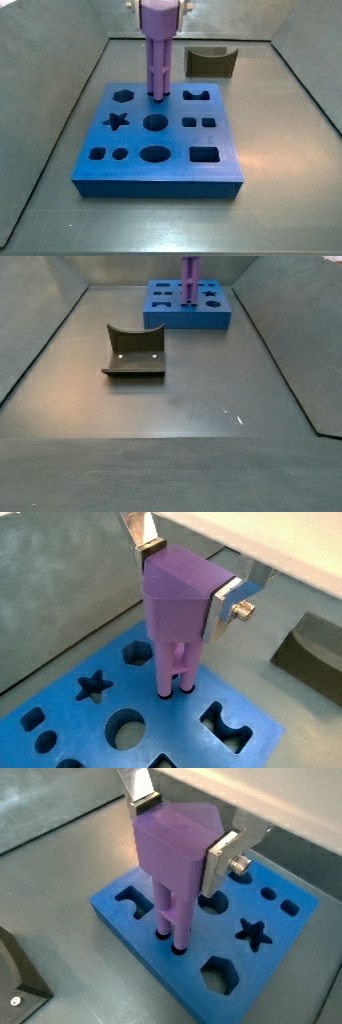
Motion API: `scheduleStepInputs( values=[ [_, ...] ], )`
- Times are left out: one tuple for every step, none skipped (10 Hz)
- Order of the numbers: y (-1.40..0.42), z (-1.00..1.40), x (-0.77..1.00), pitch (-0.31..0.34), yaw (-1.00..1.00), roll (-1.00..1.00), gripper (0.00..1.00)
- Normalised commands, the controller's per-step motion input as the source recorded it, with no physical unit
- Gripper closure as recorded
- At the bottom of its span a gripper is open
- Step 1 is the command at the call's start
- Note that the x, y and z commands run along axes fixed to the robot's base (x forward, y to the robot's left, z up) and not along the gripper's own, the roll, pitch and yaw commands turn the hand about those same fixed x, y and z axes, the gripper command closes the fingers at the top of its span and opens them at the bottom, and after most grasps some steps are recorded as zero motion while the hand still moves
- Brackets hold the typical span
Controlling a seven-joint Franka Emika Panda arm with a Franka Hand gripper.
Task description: Insert the 3 prong object.
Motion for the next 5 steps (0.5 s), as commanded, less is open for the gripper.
scheduleStepInputs(
  values=[
    [0.04,-0.36,0.0,-0.037,-0.03,0.0,1.0],
    [0.01,-0.42,0.11,-0.02,0.0,0.0,1.0],
    [0.01,-0.44,0.12,-0.019,0.0,0.0,1.0],
    [0.0,-0.43,0.04,-0.057,0.0,0.0,1.0],
    [0.0,-0.41,0.06,-0.043,0.0,0.0,1.0]
  ],
)
